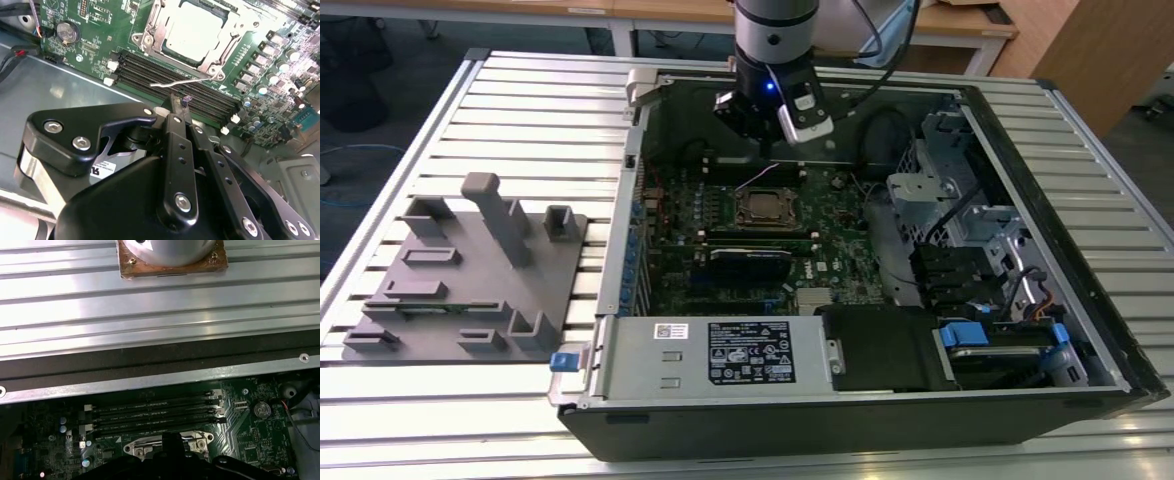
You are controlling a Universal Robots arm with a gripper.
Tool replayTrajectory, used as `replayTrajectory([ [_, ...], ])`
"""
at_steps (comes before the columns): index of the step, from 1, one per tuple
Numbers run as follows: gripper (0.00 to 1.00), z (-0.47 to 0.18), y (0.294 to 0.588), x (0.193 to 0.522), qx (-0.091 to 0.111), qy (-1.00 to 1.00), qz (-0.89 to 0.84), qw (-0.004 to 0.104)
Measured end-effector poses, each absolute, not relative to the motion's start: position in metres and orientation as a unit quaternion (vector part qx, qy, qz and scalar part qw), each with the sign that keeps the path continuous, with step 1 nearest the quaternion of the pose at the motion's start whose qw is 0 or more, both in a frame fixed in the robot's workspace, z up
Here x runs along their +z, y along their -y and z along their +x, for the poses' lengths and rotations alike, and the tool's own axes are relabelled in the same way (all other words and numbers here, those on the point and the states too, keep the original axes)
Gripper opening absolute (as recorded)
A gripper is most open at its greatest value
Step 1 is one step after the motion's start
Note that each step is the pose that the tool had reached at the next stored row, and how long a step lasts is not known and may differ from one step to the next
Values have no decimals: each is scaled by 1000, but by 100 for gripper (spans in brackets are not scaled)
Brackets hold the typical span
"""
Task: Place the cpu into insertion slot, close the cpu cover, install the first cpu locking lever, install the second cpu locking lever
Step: 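Install the first cpu locking lever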
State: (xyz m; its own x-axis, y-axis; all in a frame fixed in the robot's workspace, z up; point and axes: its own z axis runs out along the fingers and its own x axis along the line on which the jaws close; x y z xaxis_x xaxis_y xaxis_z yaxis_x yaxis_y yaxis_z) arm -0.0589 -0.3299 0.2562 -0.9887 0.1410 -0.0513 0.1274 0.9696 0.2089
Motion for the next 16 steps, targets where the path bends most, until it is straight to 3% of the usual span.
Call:
replayTrajectory([
  [16,10,-59,330,247,103,-992,68,33],
])
